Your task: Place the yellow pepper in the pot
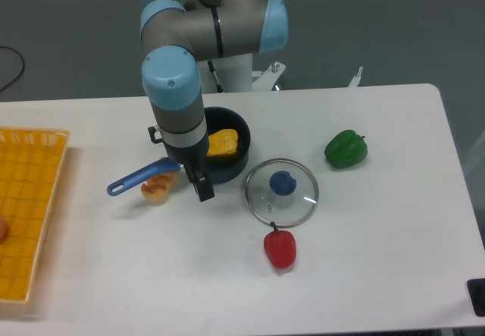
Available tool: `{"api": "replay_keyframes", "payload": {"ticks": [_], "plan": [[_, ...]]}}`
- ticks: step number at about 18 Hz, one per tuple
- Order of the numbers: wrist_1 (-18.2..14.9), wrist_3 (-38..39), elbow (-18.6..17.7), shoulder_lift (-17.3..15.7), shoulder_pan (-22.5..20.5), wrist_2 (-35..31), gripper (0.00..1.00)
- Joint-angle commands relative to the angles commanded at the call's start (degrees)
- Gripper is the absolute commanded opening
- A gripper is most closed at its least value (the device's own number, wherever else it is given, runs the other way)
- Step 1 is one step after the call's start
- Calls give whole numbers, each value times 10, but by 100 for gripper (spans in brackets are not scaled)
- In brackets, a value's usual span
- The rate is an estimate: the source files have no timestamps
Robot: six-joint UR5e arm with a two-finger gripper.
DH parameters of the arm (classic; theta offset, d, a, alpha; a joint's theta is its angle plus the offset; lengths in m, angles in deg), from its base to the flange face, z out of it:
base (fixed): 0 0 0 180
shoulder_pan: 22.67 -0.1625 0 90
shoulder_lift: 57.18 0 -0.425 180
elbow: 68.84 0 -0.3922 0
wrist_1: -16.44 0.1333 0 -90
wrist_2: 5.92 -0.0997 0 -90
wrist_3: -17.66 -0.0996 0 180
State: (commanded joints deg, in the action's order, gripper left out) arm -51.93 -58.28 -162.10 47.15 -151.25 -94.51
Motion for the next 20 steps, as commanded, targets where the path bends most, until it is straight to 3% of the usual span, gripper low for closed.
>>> {"api": "replay_keyframes", "payload": {"ticks": [6,20], "plan": [[0,22,4,-1,-10,43,100],[16,90,-3,1,-7,47,100]]}}
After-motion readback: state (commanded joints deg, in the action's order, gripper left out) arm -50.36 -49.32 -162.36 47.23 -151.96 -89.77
